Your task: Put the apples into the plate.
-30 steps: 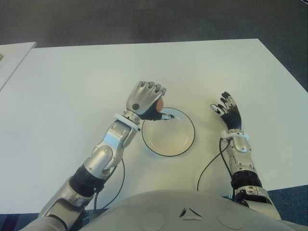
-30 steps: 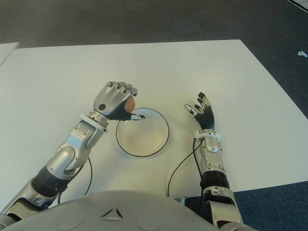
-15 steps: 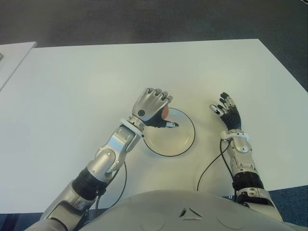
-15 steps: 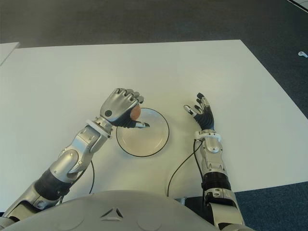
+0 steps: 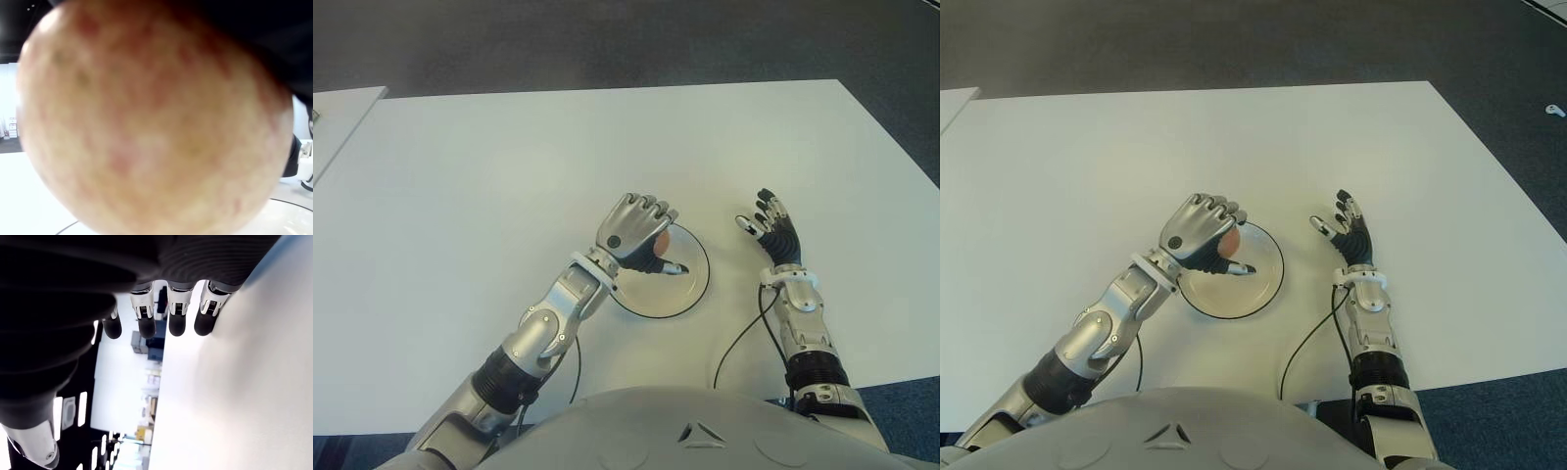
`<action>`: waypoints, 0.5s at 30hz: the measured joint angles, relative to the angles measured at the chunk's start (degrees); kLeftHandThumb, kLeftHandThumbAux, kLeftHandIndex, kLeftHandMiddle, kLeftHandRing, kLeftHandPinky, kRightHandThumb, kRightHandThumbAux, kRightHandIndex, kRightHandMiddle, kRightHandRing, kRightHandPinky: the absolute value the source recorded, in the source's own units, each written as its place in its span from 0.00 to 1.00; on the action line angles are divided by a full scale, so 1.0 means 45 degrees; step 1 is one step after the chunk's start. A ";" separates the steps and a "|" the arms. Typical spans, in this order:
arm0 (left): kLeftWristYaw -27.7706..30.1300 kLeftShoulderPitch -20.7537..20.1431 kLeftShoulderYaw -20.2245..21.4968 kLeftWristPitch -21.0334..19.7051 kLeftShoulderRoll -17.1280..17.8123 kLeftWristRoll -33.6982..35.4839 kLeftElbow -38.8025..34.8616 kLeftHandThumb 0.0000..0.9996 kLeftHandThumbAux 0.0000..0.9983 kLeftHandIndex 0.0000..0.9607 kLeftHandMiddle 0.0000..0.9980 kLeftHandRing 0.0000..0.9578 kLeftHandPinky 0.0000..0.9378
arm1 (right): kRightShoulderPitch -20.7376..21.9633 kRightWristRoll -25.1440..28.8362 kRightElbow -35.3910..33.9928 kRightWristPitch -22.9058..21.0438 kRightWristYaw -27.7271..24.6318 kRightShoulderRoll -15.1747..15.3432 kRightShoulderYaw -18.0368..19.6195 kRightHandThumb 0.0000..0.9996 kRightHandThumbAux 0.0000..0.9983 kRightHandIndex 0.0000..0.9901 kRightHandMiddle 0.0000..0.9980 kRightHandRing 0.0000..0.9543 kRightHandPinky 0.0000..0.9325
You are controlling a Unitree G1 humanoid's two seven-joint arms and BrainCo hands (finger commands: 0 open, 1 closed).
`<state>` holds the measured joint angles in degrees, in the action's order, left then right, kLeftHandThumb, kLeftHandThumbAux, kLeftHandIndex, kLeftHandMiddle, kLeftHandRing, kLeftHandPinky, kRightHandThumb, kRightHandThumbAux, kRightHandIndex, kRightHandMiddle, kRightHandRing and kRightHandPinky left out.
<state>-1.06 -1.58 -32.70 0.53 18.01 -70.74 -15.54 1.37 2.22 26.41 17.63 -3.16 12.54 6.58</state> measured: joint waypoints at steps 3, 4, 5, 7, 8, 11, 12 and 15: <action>-0.0038 0.0046 -0.0002 0.0093 -0.0014 0.0080 0.0071 0.86 0.66 0.43 0.54 0.88 0.88 | 0.0003 0.0041 -0.0033 -0.0089 -0.0058 0.0002 0.0001 0.06 0.68 0.00 0.03 0.06 0.00; -0.0038 0.0060 -0.0003 0.0114 -0.0026 0.0115 0.0088 0.86 0.66 0.43 0.54 0.88 0.88 | 0.0004 0.0050 -0.0033 -0.0098 -0.0080 0.0005 0.0001 0.07 0.68 0.00 0.03 0.05 0.00; -0.0038 0.0081 -0.0011 0.0123 -0.0046 0.0171 0.0110 0.86 0.66 0.43 0.54 0.87 0.88 | 0.0011 0.0059 -0.0033 -0.0115 -0.0098 0.0008 0.0004 0.07 0.68 0.00 0.03 0.05 0.00; -0.0037 0.0117 -0.0018 0.0136 -0.0086 0.0260 0.0162 0.86 0.66 0.43 0.54 0.87 0.88 | 0.0023 0.0070 -0.0031 -0.0142 -0.0124 0.0008 0.0013 0.07 0.68 0.00 0.04 0.05 0.00; -0.0036 0.0132 -0.0025 0.0150 -0.0103 0.0286 0.0196 0.86 0.66 0.43 0.54 0.87 0.88 | 0.0028 0.0073 -0.0029 -0.0151 -0.0131 0.0010 0.0016 0.07 0.68 0.00 0.04 0.05 0.00; -0.0035 0.0165 -0.0052 0.0175 -0.0147 0.0366 0.0302 0.86 0.66 0.43 0.54 0.87 0.87 | 0.0050 0.0075 -0.0004 -0.0159 -0.0145 0.0010 0.0025 0.07 0.67 0.00 0.04 0.05 0.00; -0.0035 0.0170 -0.0060 0.0176 -0.0168 0.0376 0.0356 0.86 0.66 0.43 0.54 0.87 0.87 | 0.0059 0.0078 0.0009 -0.0159 -0.0150 0.0011 0.0028 0.07 0.67 0.00 0.04 0.05 0.00; -0.0015 0.0210 -0.0094 0.0175 -0.0208 0.0434 0.0497 0.86 0.66 0.43 0.54 0.86 0.86 | 0.0082 0.0079 0.0044 -0.0158 -0.0158 0.0010 0.0033 0.07 0.67 0.00 0.04 0.05 0.00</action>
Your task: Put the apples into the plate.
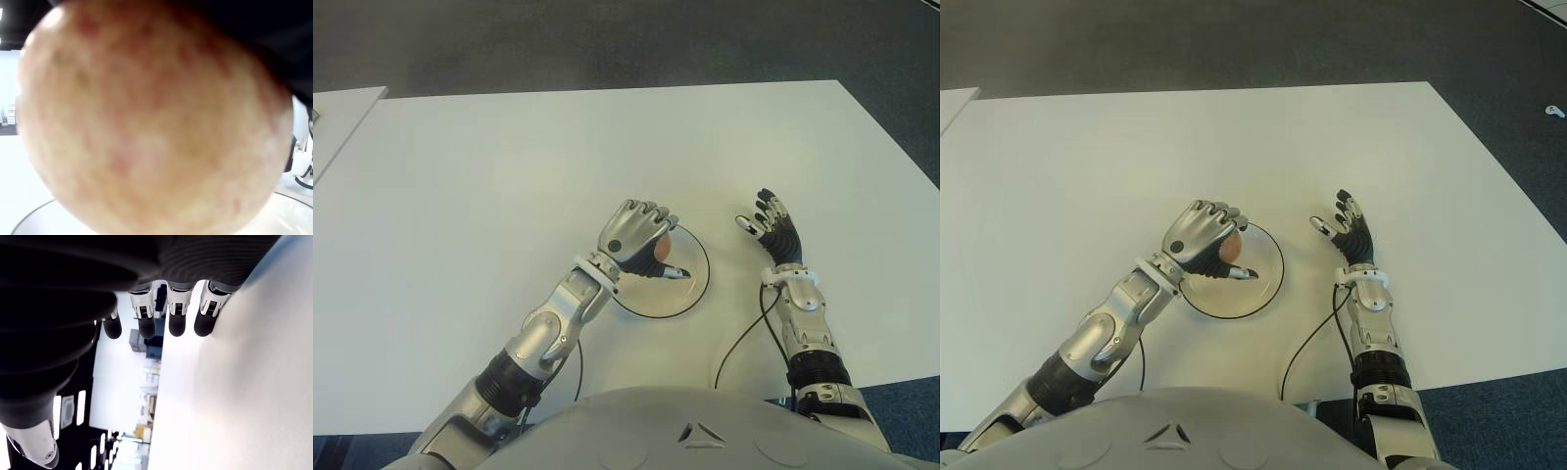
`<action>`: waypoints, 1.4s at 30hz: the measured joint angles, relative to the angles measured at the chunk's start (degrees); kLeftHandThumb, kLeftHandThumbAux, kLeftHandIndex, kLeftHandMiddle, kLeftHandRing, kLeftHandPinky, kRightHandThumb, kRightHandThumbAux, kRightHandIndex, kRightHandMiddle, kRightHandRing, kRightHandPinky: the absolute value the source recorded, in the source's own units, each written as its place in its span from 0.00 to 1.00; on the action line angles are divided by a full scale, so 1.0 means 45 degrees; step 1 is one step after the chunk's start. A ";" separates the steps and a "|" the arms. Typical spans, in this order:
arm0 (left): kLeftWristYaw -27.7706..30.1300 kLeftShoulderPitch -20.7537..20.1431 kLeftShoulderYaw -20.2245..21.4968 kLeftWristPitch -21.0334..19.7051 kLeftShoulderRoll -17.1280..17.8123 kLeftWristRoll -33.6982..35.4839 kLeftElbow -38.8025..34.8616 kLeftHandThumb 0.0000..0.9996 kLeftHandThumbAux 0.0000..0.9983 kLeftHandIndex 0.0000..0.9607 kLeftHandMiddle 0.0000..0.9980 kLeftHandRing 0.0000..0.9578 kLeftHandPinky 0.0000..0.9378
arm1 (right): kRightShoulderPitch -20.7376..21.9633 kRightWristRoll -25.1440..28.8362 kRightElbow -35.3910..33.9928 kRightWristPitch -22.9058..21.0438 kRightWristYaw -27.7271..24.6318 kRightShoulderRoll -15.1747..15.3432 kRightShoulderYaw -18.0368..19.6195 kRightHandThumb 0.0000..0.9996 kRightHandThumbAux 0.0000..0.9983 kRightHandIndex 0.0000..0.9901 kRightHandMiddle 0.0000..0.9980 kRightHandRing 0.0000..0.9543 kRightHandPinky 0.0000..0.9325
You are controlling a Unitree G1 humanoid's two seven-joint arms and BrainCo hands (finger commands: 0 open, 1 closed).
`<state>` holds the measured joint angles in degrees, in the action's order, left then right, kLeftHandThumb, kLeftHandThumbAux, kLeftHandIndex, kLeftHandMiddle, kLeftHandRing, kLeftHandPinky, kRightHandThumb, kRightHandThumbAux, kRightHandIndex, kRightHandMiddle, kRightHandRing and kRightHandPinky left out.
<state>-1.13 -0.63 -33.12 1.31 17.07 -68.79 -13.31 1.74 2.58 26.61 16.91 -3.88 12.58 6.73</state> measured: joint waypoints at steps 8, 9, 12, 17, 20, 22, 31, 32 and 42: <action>0.0061 0.0141 -0.0238 -0.0032 -0.0077 -0.0032 0.0261 0.86 0.66 0.43 0.53 0.87 0.86 | 0.0033 0.0040 0.0048 -0.0001 -0.0004 0.0002 0.0015 0.07 0.66 0.00 0.03 0.05 0.00; 0.0055 0.0136 -0.0281 -0.0032 -0.0085 -0.0088 0.0369 0.86 0.66 0.43 0.53 0.87 0.86 | 0.0035 0.0045 0.0053 -0.0001 -0.0008 0.0001 0.0015 0.07 0.65 0.00 0.03 0.05 0.00; 0.0050 0.0145 -0.0391 -0.0032 -0.0084 -0.0197 0.0704 0.86 0.66 0.43 0.53 0.86 0.86 | 0.0058 0.0050 0.0078 -0.0001 -0.0010 -0.0005 0.0016 0.07 0.65 0.00 0.03 0.04 0.00; 0.0021 0.0134 -0.0411 -0.0035 -0.0084 -0.0226 0.1018 0.86 0.66 0.43 0.53 0.85 0.86 | 0.0083 0.0065 0.0115 -0.0001 -0.0010 -0.0006 0.0029 0.07 0.64 0.00 0.03 0.04 0.00; -0.0194 0.0134 -0.0434 -0.0035 -0.0088 -0.0237 0.1199 0.85 0.66 0.43 0.52 0.85 0.86 | 0.0088 0.0077 0.0126 -0.0001 -0.0010 -0.0006 0.0037 0.07 0.64 0.00 0.03 0.03 0.00; -0.0322 0.0133 -0.0454 -0.0034 -0.0091 -0.0236 0.1322 0.85 0.66 0.43 0.52 0.84 0.85 | 0.0091 0.0079 0.0130 -0.0001 -0.0010 -0.0007 0.0037 0.06 0.64 0.00 0.03 0.03 0.00; -0.0502 0.0120 -0.0550 -0.0025 -0.0100 -0.0167 0.1640 0.85 0.66 0.43 0.53 0.84 0.85 | 0.0105 0.0075 0.0147 -0.0001 -0.0009 -0.0007 0.0037 0.05 0.63 0.00 0.02 0.02 0.00; -0.0502 0.0117 -0.0558 -0.0022 -0.0101 -0.0146 0.1649 0.85 0.66 0.43 0.53 0.84 0.85 | 0.0107 0.0075 0.0150 -0.0001 -0.0009 -0.0007 0.0037 0.05 0.63 0.00 0.02 0.02 0.00; -0.0502 0.0020 -0.0749 -0.0021 -0.0125 -0.0067 0.1964 0.85 0.66 0.42 0.52 0.84 0.85 | 0.0118 0.0077 0.0161 -0.0001 -0.0009 -0.0014 0.0036 0.05 0.63 0.00 0.03 0.03 0.00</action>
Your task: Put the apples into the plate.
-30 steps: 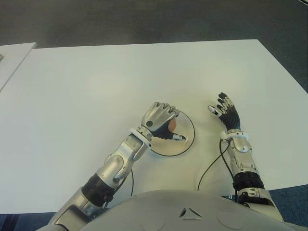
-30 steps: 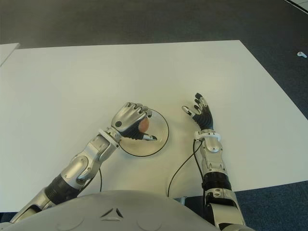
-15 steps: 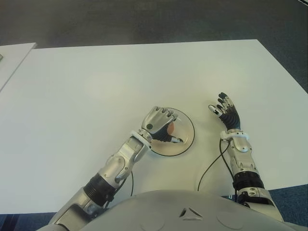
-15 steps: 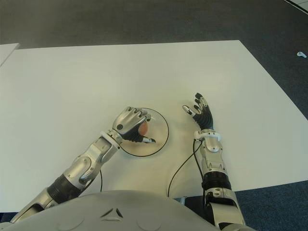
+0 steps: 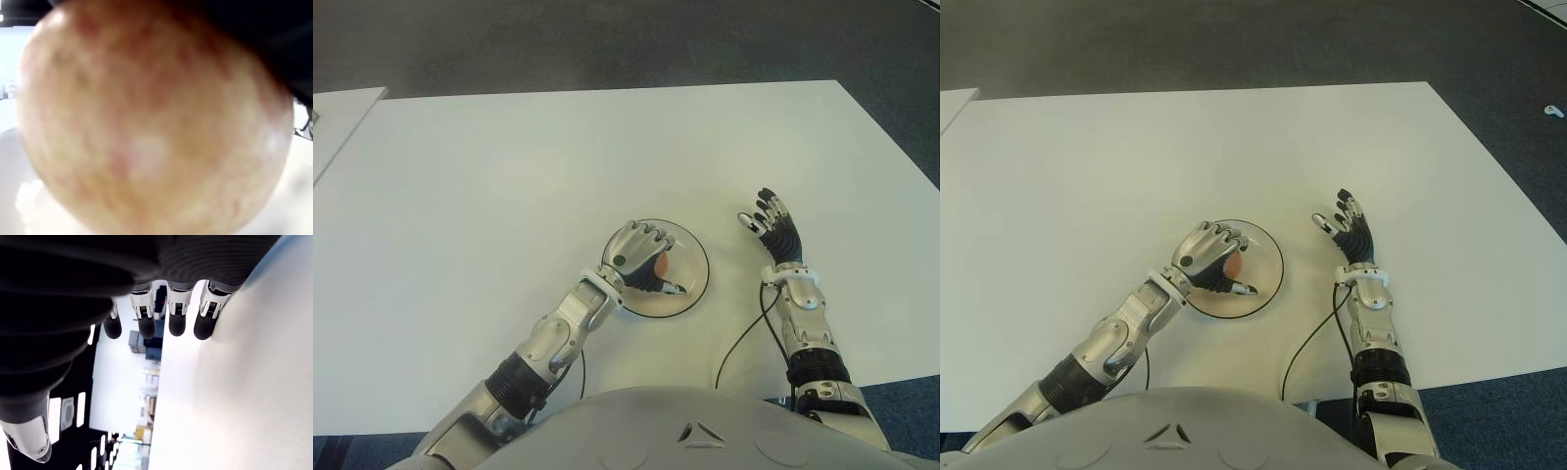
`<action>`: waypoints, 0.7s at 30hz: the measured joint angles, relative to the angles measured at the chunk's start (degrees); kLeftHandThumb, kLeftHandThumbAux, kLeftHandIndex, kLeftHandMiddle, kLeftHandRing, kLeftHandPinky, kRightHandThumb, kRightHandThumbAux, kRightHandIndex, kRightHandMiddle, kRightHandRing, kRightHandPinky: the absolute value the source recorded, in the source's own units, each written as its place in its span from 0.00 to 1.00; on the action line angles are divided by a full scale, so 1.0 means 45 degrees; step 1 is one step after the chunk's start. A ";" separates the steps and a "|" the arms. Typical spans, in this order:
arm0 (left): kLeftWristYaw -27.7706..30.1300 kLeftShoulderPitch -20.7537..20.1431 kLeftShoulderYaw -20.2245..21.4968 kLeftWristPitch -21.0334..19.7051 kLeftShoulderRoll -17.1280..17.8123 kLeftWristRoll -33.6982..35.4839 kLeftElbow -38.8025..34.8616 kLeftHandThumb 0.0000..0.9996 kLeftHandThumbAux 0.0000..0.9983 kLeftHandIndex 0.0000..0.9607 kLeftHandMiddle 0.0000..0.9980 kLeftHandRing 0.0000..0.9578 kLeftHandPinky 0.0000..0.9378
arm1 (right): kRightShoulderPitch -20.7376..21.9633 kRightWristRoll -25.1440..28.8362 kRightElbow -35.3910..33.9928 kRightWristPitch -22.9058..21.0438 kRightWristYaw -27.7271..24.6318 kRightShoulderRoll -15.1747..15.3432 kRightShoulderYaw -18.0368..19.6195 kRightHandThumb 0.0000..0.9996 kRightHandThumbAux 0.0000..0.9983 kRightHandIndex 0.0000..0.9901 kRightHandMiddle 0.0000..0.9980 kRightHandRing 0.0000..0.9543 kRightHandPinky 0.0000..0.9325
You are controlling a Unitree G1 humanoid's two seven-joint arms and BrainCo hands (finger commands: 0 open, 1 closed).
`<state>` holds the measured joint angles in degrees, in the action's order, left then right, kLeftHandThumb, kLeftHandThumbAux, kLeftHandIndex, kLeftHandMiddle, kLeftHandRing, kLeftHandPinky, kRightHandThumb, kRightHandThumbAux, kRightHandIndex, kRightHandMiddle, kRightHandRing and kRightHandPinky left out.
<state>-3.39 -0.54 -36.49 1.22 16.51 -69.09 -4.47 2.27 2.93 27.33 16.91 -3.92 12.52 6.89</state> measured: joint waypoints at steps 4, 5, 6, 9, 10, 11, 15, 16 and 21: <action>0.0000 -0.0084 -0.0049 0.0003 0.0006 0.0000 0.0087 0.85 0.66 0.42 0.52 0.83 0.85 | 0.0007 0.0002 0.0007 0.0000 0.0001 -0.0006 0.0001 0.05 0.63 0.00 0.03 0.03 0.00; 0.0000 -0.0110 -0.0056 0.0005 0.0006 0.0000 0.0109 0.85 0.66 0.42 0.52 0.83 0.84 | 0.0009 0.0003 0.0008 0.0000 0.0001 -0.0011 0.0001 0.06 0.63 0.00 0.03 0.03 0.00; 0.0000 -0.0129 -0.0058 0.0010 0.0007 0.0004 0.0127 0.85 0.66 0.42 0.52 0.83 0.84 | 0.0011 0.0004 0.0009 0.0000 0.0001 -0.0014 0.0001 0.06 0.63 0.00 0.03 0.03 0.00; -0.0075 -0.0168 -0.0058 0.0031 0.0009 0.0081 0.0189 0.85 0.66 0.42 0.52 0.83 0.84 | 0.0026 0.0008 0.0025 0.0000 0.0003 -0.0029 0.0009 0.06 0.63 0.00 0.02 0.02 0.00; -0.0157 -0.0167 -0.0060 0.0034 0.0009 0.0076 0.0216 0.85 0.66 0.42 0.52 0.83 0.84 | 0.0030 0.0009 0.0030 0.0000 0.0005 -0.0034 0.0011 0.06 0.63 0.00 0.02 0.02 0.00; -0.0277 -0.0166 -0.0061 0.0034 0.0009 0.0070 0.0255 0.85 0.66 0.42 0.52 0.83 0.84 | 0.0034 0.0009 0.0032 0.0000 0.0008 -0.0042 0.0012 0.06 0.63 0.00 0.02 0.02 0.00; -0.0724 -0.0163 -0.0033 0.0044 0.0006 0.0129 0.0290 0.85 0.66 0.44 0.58 0.79 0.76 | 0.0040 -0.0004 0.0035 0.0000 0.0053 -0.0061 0.0010 0.06 0.64 0.00 0.02 0.02 0.00; -0.0799 -0.0164 -0.0017 0.0057 0.0000 0.0185 0.0289 0.85 0.66 0.45 0.55 0.76 0.72 | 0.0042 -0.0014 0.0036 0.0000 0.0072 -0.0070 0.0008 0.06 0.65 0.00 0.02 0.02 0.00; -0.0957 -0.0154 0.0040 0.0125 -0.0015 0.0534 0.0288 0.56 0.54 0.40 0.43 0.49 0.46 | 0.0055 -0.0096 0.0044 0.0003 0.0230 -0.0113 -0.0026 0.05 0.64 0.00 0.01 0.01 0.00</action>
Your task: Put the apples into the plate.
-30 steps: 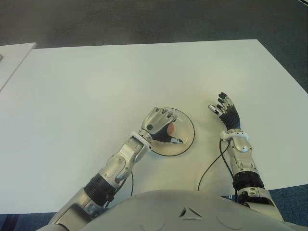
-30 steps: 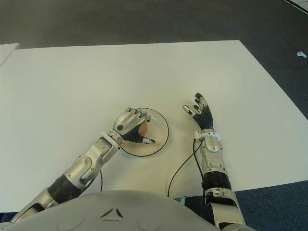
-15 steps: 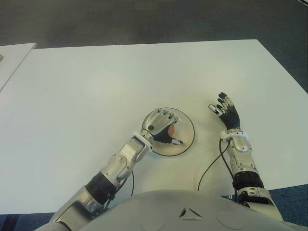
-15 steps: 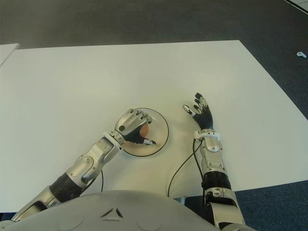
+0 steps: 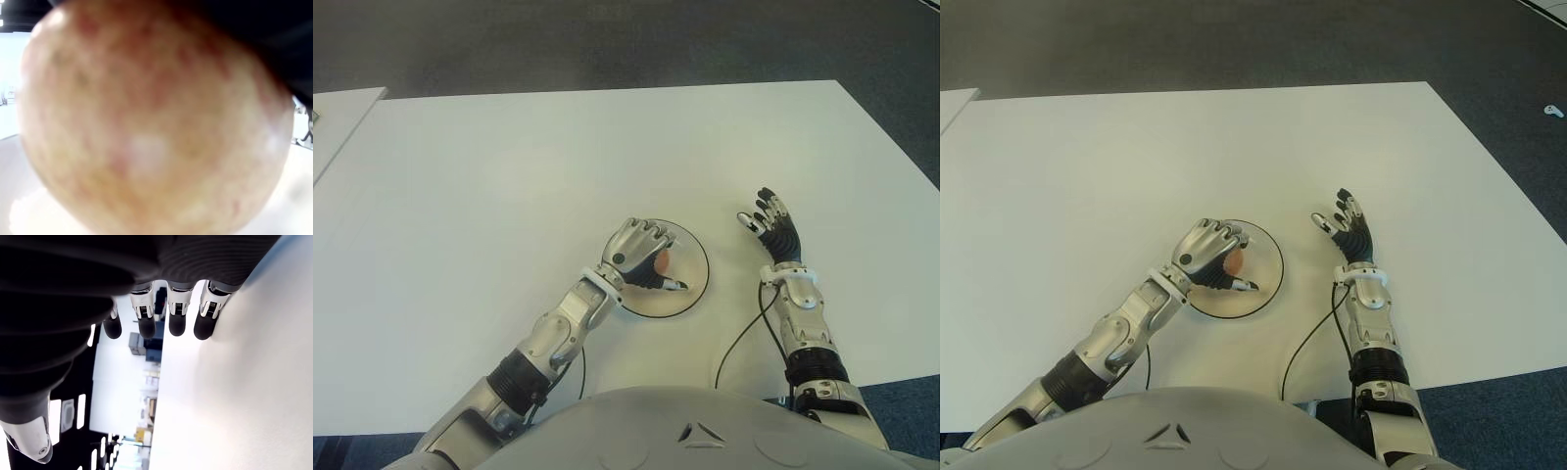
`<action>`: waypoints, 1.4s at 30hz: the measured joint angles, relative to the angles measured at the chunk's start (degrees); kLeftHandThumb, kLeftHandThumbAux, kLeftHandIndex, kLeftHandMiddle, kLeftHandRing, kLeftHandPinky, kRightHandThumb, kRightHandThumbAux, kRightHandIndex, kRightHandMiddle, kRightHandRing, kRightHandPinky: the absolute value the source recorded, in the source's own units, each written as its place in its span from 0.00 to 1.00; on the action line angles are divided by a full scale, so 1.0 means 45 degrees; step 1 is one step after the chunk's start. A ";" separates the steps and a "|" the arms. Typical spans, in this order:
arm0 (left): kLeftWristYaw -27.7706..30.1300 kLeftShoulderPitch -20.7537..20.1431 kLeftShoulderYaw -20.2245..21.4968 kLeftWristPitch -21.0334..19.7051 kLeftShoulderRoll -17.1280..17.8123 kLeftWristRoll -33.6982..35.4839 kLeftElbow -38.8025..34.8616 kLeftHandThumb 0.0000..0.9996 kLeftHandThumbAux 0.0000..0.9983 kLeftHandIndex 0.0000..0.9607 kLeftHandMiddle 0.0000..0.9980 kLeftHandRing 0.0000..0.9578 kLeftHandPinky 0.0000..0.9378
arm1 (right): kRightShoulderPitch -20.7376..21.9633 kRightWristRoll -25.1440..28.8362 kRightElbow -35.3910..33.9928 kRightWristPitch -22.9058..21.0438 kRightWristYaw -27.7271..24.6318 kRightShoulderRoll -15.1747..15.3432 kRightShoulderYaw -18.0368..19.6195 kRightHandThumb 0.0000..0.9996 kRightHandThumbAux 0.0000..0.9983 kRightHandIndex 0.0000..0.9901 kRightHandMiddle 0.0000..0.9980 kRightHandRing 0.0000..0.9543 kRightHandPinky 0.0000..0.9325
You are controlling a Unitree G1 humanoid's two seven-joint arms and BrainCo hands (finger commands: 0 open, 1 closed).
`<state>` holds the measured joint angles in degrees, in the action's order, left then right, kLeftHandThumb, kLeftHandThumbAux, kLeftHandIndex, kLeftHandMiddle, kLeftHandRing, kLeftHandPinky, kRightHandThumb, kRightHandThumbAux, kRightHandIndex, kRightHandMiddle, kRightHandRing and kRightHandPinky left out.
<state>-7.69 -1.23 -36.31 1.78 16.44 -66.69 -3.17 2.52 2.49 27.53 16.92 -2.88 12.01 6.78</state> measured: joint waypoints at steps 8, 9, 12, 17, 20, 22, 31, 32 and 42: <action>0.0167 0.0031 0.0010 -0.0158 -0.0008 0.0154 -0.0070 0.17 0.36 0.03 0.03 0.03 0.03 | 0.0011 -0.0152 0.0002 0.0008 0.0240 -0.0023 -0.0146 0.04 0.64 0.00 0.00 0.00 0.00; 0.0233 0.0031 0.0008 -0.0188 -0.0006 0.0129 -0.0080 0.15 0.36 0.02 0.02 0.02 0.02 | 0.0011 -0.0166 0.0002 0.0009 0.0251 -0.0016 -0.0165 0.04 0.64 0.00 0.00 0.00 0.00; 0.0422 0.0031 -0.0007 -0.0242 0.0017 0.0076 -0.0109 0.13 0.34 0.01 0.01 0.01 0.01 | 0.0011 -0.0171 0.0002 0.0011 0.0296 -0.0014 -0.0188 0.03 0.64 0.00 0.00 0.00 0.00; 0.0542 0.0033 -0.0012 -0.0257 0.0045 0.0106 -0.0199 0.10 0.32 0.00 0.00 0.00 0.00 | 0.0008 -0.0172 -0.0006 0.0016 0.0319 0.0006 -0.0246 0.03 0.64 0.00 0.00 0.00 0.00; 0.0537 0.0042 -0.0008 -0.0255 0.0042 0.0163 -0.0262 0.08 0.30 0.00 0.00 0.00 0.00 | 0.0008 -0.0172 -0.0006 0.0020 0.0331 0.0004 -0.0251 0.03 0.63 0.00 0.00 0.00 0.00; 0.0502 0.0057 -0.0002 -0.0247 0.0040 0.0211 -0.0287 0.07 0.29 0.00 0.00 0.00 0.00 | 0.0008 -0.0171 -0.0006 0.0027 0.0354 -0.0004 -0.0256 0.03 0.63 0.00 0.00 0.00 0.00; 0.0400 0.0170 0.0042 -0.0116 0.0045 0.0422 -0.0467 0.05 0.26 0.00 0.00 0.00 0.00 | -0.0004 -0.0171 -0.0025 0.0042 0.0376 0.0001 -0.0317 0.03 0.63 0.00 0.00 0.00 0.00; 0.0400 0.0187 0.0045 -0.0114 0.0050 0.0443 -0.0517 0.05 0.26 0.00 0.00 0.00 0.00 | -0.0009 -0.0170 -0.0034 0.0042 0.0376 0.0001 -0.0324 0.03 0.63 0.00 0.00 0.00 0.00; 0.0408 0.0214 0.0044 -0.0101 0.0076 0.0447 -0.0819 0.05 0.24 0.00 0.00 0.00 0.00 | -0.0047 -0.0168 -0.0111 0.0026 0.0355 0.0009 -0.0356 0.03 0.65 0.00 0.00 0.00 0.00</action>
<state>-5.86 -0.27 -36.12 1.33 16.78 -64.67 -6.86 2.31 1.74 27.03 17.04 -1.28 12.05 5.17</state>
